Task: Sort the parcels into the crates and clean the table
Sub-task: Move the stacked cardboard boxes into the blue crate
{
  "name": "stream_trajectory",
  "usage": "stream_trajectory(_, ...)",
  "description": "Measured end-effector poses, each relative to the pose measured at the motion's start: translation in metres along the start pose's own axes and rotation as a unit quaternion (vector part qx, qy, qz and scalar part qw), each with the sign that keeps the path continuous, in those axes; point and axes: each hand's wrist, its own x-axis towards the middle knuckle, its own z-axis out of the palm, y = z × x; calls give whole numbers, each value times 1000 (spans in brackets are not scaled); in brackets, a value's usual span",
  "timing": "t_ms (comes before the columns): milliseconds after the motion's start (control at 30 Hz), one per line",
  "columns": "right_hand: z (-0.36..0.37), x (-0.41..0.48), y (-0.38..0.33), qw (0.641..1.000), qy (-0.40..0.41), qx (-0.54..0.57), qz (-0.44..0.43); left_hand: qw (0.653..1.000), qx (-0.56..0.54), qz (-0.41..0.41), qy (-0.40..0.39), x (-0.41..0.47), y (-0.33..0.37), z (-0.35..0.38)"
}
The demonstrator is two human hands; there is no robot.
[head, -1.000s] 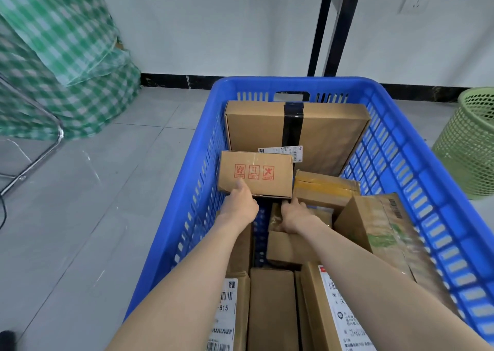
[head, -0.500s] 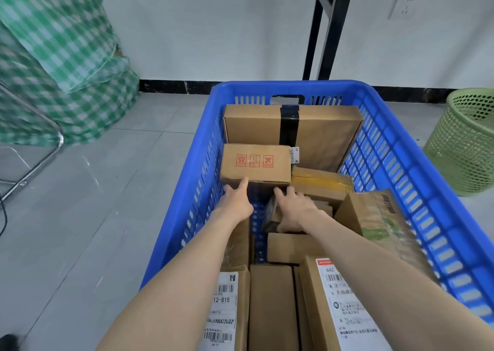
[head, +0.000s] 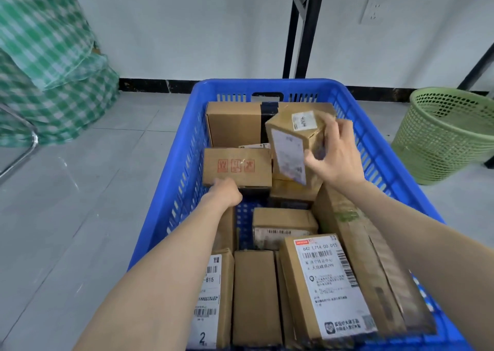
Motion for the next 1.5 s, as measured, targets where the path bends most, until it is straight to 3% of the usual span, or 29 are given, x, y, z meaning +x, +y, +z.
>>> stream_trajectory(67, 2, 2, 0, 998, 11, -60, 10, 999, 24, -3, -23, -4, -2, 0)
stream_trajectory(133, 10, 1, 1, 987, -43, -153, 5, 998, 36, -4, -46, -5, -5, 3)
stream_trajectory(267, 39, -10, 1, 904, -296, -306, -35, 997, 49, 2, -68, -7, -14, 2)
stream_trajectory(333, 52, -14, -5, 886, -352, -297, -50, 996, 44, 15, -71, -5, -18, 2)
stream_trajectory(467, 70, -10, -25, 930, -349, -114, -13, 995, 44, 25, -85, -1, -25, 9)
stream_trajectory(567, 82, -4, -39, 930, -363, -49, 20, 997, 38, 25, -66, 3, -25, 15)
stream_trajectory(800, 107, -8, -53, 935, -334, -78, 91, 994, -41, 58, 81, 5, -19, 5)
stream_trajectory(1200, 114, -17, -51, 939, -326, -100, 50, 992, -83, 75, 55, 11, -21, 10)
stream_trajectory(1500, 120, -25, -48, 936, -320, -148, 8, 996, -8, 80, 45, 11, -13, 10)
